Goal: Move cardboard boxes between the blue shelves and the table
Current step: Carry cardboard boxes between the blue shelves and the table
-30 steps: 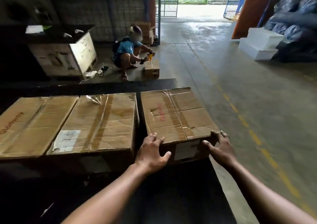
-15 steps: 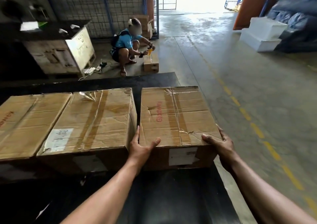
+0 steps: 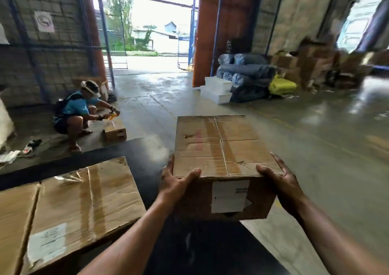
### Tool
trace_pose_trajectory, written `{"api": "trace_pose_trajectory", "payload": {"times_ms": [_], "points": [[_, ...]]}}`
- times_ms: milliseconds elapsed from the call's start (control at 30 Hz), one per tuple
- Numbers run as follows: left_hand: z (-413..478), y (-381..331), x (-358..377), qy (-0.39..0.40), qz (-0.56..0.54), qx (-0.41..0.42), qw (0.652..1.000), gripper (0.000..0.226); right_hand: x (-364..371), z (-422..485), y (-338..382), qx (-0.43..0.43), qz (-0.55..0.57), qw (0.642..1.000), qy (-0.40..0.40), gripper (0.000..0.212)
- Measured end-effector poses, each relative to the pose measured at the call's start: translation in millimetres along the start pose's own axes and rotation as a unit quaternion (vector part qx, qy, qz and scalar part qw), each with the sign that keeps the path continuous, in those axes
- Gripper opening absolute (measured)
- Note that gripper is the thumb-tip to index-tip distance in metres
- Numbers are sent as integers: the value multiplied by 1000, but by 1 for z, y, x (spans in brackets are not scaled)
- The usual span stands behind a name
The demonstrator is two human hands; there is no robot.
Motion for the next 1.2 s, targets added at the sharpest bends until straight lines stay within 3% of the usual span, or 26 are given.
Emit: {"api": "trace_pose_trajectory", "payload": {"times_ms": [67,200,333,467,600,700,867,1067,1133,1200], "points": [[-8,-29,17,47,-22,26,998,84,-32,-50,9,-10,6,998,-64,106],[-48,-83,67,161,-47,48,985,128,-102,-160,18,-18,20,980,-200,103],[-106,-139,140,269,-99,64,956,131,-176,-283,24,-25,24,944,-329,81],[-204,-210,216,395,-185,94,895,128,-239,-441,29,-58,-1,873,-484,66],[-322,-278,261,502,-256,111,818,124,-263,-605,20,-71,19,799,-596,70],[-412,-325,262,559,-305,133,759,121,-249,-721,13,-74,23,756,-650,67],[-558,-377,217,633,-346,160,674,120,-183,-910,-4,-80,35,652,-753,69],[-726,-438,135,718,-396,165,548,113,-62,-1104,-13,-96,47,525,-845,101],[-782,-455,105,746,-409,165,498,105,-17,-1154,-12,-88,44,488,-867,87],[-834,-467,75,778,-410,159,449,111,25,-1200,-11,-82,42,446,-890,64]]}}
Point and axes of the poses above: each hand's wrist, its own z-axis towards the middle knuckle, its own x-axis out of the palm, y = z × x, the point moved 8 cm from there along z, towards the middle knuckle, and after that the axes turned 12 degrees about x, right-handed, at the moved point
